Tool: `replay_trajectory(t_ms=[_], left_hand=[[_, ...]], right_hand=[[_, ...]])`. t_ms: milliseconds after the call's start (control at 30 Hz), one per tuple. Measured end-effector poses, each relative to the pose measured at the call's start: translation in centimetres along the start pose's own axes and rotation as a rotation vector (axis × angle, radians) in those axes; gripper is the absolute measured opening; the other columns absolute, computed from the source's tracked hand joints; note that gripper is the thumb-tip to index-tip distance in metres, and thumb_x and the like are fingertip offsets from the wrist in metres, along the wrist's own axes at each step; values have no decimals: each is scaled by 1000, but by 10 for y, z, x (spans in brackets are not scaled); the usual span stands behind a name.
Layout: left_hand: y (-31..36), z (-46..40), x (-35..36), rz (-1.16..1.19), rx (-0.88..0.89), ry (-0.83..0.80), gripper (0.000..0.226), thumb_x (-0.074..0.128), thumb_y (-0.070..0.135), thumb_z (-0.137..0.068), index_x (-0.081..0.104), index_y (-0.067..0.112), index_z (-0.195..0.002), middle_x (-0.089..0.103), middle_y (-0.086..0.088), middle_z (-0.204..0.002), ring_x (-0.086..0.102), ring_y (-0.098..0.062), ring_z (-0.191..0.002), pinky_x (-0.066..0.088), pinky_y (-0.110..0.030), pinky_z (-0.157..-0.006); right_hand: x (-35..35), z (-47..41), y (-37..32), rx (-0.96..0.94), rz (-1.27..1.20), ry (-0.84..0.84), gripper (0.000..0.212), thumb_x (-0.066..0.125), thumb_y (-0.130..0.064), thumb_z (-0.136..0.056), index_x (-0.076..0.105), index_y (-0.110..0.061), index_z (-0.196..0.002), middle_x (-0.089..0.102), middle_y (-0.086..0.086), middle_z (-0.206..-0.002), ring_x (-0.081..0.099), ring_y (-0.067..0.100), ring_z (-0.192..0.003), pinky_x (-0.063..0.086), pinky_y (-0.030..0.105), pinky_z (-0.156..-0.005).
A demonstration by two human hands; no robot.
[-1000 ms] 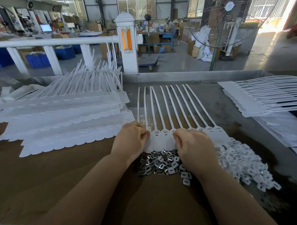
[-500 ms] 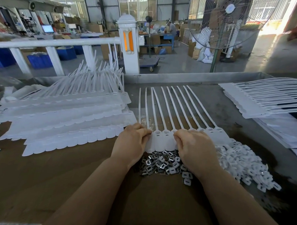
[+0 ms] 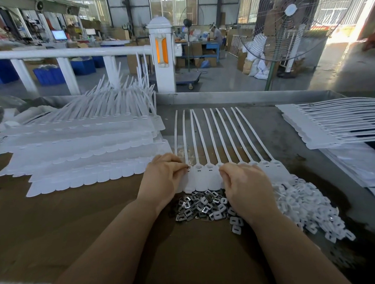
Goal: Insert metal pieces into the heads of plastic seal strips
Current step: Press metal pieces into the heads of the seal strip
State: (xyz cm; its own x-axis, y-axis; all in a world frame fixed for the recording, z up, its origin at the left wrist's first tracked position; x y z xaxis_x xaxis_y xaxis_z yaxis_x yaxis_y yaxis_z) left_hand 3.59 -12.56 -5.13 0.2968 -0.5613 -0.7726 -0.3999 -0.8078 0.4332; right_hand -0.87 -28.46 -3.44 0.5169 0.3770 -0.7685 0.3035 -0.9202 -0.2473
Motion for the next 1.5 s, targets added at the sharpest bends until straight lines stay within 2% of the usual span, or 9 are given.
replay_trajectory(t_ms=[233, 400, 600, 700, 833, 1033, 1233, 1367, 1500], left_hand=[[-19, 3, -10, 117, -200, 81, 16, 63, 19, -89, 74, 13, -100, 57, 11, -95, 54, -11, -98, 35, -12, -81], [-33, 8, -15, 59, -329, 142, 19, 59, 21, -91, 71, 14, -104, 55, 10, -92, 51, -8, -87, 32, -11, -73], [-32, 10, -7, 53, -340, 59, 28, 59, 33, -90, 66, 22, -115, 67, 4, -111, 56, -16, -105, 45, -29, -92], [-33, 10, -2, 156, -348, -9, 32, 60, 33, -89, 63, 24, -120, 66, 6, -114, 54, -15, -112, 42, -35, -101], [-35, 10, 3, 336, -359, -91, 44, 70, 27, -81, 59, 28, -124, 63, 9, -118, 54, -9, -114, 38, -30, -104], [-34, 8, 8, 349, -335, -170, 64, 78, 24, -74, 49, 35, -130, 58, 9, -124, 51, -10, -118, 32, -44, -109], [-35, 6, 9, 370, -328, -151, 64, 78, 19, -74, 49, 31, -130, 58, 6, -124, 51, -7, -114, 35, -38, -108], [-36, 6, 10, 373, -323, -153, 64, 78, 20, -75, 49, 32, -130, 58, 7, -123, 51, -5, -111, 37, -35, -107], [-37, 6, 11, 364, -327, -167, 63, 76, 21, -76, 47, 32, -131, 57, 7, -123, 52, -8, -113, 35, -41, -108]], right_hand=[[1, 0, 0, 1, 5, -18, 12, 62, -1, -81, 65, -9, -72, 59, 1, -55, 54, 20, -50, 46, 31, -62], [0, 1, 0, 10, 10, -26, 13, 63, 0, -80, 65, -9, -71, 58, 1, -54, 53, 20, -49, 47, 32, -60], [2, 1, 0, 3, 18, -33, 12, 61, -1, -83, 65, -8, -73, 60, 2, -56, 54, 21, -51, 47, 32, -62], [1, 1, 0, 3, 22, -27, 12, 63, 0, -81, 65, -8, -72, 58, 2, -55, 53, 21, -50, 46, 32, -60], [3, 1, 0, 6, 41, -43, 12, 63, 0, -80, 65, -9, -73, 59, 1, -56, 53, 20, -51, 44, 30, -62], [1, 0, -1, 4, -23, -52, 10, 61, -5, -85, 67, -9, -79, 63, 3, -61, 57, 22, -57, 47, 34, -67], [2, -5, -6, -19, -110, -179, 16, 60, -17, -88, 69, -20, -100, 67, -8, -96, 56, 7, -88, 38, 29, -94], [7, -7, -16, -66, -159, -362, 14, 61, -22, -87, 69, -26, -98, 55, -18, -88, 46, 0, -84, 41, 35, -94], [13, -5, -26, -132, -138, -524, 18, 65, -26, -85, 68, -32, -101, 58, -14, -97, 48, 3, -92, 40, 36, -95]])
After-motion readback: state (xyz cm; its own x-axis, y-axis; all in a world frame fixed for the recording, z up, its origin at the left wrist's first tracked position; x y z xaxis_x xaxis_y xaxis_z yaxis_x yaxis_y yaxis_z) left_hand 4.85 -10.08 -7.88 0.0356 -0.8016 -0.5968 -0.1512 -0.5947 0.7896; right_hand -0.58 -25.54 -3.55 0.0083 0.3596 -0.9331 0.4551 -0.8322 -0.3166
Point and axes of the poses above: each hand's wrist, its own z-axis away from the middle knuckle, its own x-axis out of the palm, y = z × x, the point moved 9 cm from there along -z, towards the middle knuckle
